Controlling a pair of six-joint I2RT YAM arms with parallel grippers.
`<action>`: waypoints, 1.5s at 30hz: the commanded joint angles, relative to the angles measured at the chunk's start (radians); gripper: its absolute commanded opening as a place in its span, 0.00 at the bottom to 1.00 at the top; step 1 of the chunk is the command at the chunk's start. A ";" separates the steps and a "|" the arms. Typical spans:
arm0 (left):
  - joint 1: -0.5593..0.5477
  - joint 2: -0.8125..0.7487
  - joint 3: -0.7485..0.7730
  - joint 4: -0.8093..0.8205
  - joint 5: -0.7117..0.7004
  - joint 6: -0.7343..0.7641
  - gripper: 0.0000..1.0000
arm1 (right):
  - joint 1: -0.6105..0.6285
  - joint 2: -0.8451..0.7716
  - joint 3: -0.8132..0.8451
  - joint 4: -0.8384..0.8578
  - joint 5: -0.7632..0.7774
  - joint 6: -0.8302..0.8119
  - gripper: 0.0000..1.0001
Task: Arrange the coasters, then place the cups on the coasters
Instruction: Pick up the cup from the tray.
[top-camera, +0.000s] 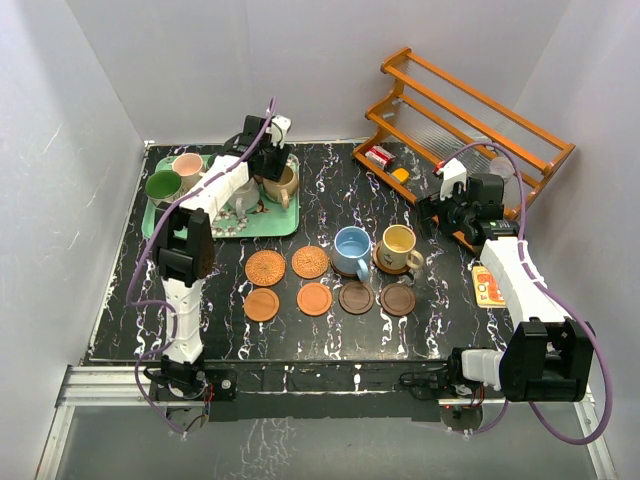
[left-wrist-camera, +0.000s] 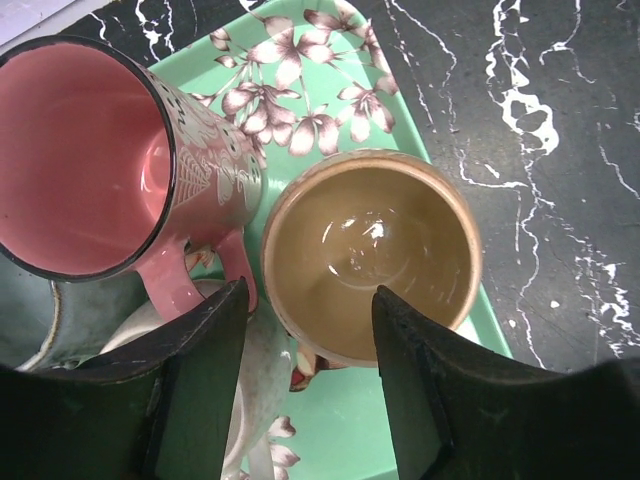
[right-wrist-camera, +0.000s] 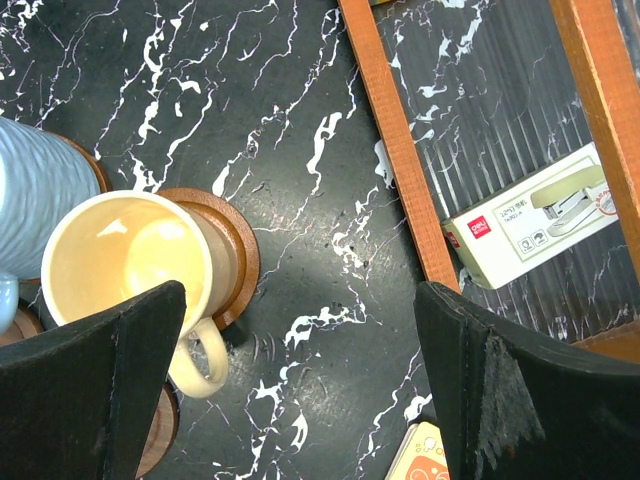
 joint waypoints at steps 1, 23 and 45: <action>-0.002 0.007 0.038 0.030 -0.041 0.026 0.50 | -0.007 -0.006 -0.005 0.033 -0.015 -0.011 0.98; -0.005 -0.016 -0.008 -0.052 0.075 -0.030 0.40 | -0.007 0.008 -0.003 0.024 -0.010 -0.020 0.98; -0.004 0.054 0.056 -0.125 0.014 -0.002 0.44 | -0.006 0.024 0.002 0.018 -0.019 -0.017 0.98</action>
